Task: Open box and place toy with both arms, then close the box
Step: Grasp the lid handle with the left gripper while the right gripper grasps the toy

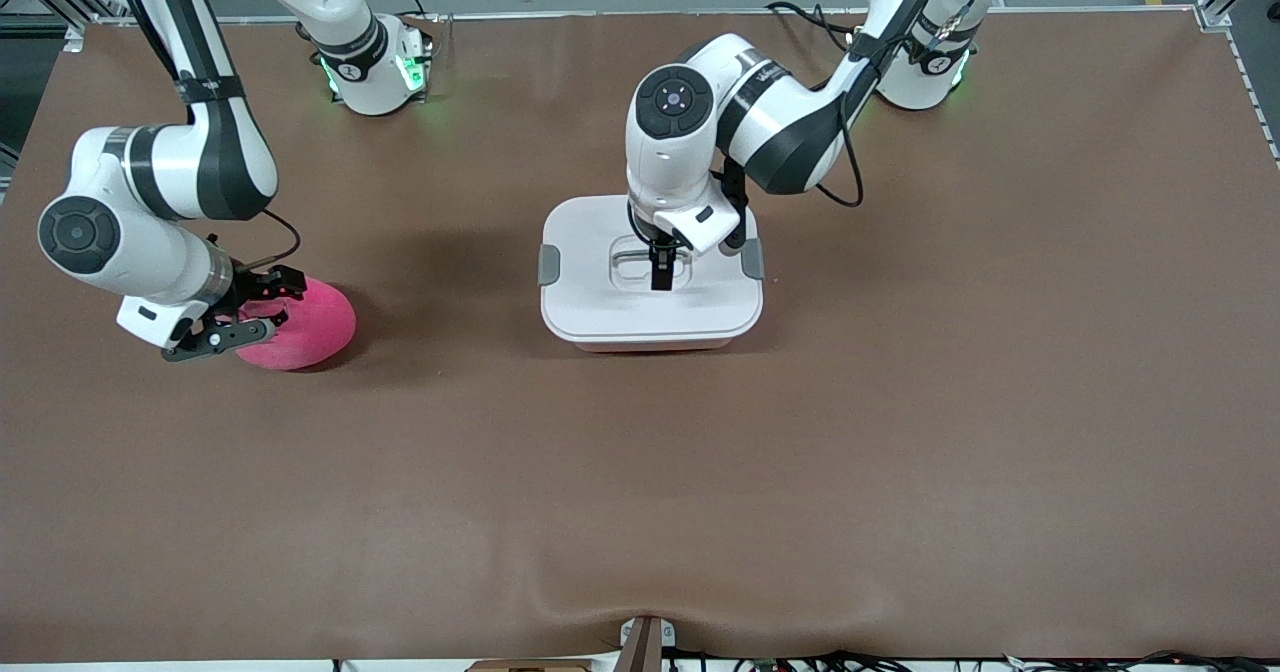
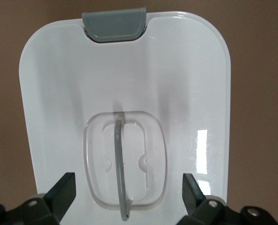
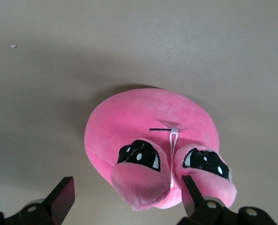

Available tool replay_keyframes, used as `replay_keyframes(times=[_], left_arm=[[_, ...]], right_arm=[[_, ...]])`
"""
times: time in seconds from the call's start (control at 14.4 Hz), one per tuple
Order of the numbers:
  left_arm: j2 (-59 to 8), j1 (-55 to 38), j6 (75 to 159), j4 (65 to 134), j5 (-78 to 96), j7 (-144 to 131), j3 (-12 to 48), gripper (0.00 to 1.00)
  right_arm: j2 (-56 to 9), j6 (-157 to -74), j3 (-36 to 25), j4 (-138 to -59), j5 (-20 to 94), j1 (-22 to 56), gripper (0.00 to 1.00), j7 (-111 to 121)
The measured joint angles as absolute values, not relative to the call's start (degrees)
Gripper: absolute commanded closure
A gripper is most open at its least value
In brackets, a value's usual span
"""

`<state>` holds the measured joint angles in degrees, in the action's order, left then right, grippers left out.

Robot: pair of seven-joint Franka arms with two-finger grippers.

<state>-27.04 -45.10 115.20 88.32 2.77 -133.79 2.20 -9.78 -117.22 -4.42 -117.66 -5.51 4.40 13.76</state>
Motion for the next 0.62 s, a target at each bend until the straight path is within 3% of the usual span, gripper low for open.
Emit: replay_keyframes(times=[0.49, 0.55, 0.62], left_arm=[[-27.16, -46.21, 120.18, 91.99, 1.20, -137.33, 2.20, 0.00], [-27.22, -46.28, 120.50, 92.23, 1.20, -137.42, 2.20, 0.04], [-27.29, -46.32, 120.76, 92.39, 1.20, -137.53, 2.20, 0.19]], right_arm=[[-11.62, -117.31, -4.31, -117.67, -5.51, 4.67, 0.00, 13.76], [-11.89, -117.31, -4.31, -117.67, -5.51, 4.67, 0.00, 13.76], [-12.14, -117.31, -4.32, -117.67, -5.51, 4.67, 0.00, 13.76]])
